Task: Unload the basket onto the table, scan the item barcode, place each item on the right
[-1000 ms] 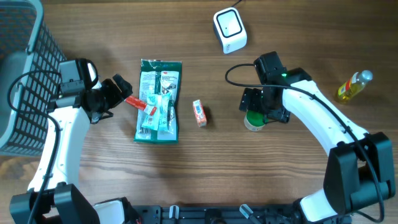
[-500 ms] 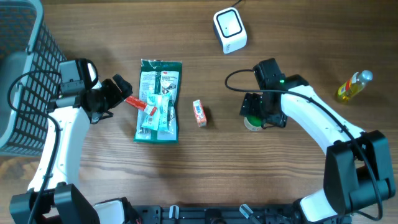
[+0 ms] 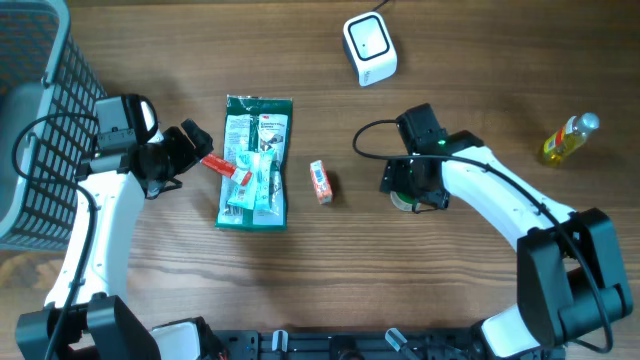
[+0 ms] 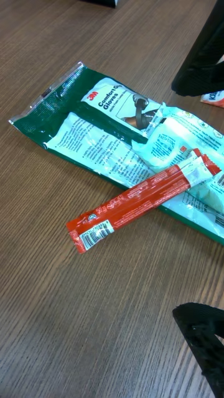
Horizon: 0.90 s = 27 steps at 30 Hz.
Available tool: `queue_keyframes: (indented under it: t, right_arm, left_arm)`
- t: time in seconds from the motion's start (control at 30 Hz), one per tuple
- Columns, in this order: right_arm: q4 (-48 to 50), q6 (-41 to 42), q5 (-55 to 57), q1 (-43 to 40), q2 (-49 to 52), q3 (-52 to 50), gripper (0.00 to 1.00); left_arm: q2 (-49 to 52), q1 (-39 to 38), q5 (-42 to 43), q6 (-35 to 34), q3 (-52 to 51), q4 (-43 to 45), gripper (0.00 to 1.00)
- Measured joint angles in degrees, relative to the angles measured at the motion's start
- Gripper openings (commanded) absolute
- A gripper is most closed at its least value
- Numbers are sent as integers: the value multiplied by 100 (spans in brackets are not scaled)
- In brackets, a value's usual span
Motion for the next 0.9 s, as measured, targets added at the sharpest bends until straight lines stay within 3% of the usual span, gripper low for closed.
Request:
queue_keyframes:
  t: [0.2,0.43,0.53,0.9]
  right_arm:
    - [-2,85,122,55,0,0,71]
    - [9,85,278,55,0,0,72]
    - [11,83,282,55,0,0,79]
    - [155,83,363,55,0,0,80]
  left_arm:
    - [0,0,0,0,0,0,100]
    - [-2,0,-2,2,0,0,100]
    - [0,0,0,0,0,-2,100]
    - [-2,0,0,2,2,0,100]
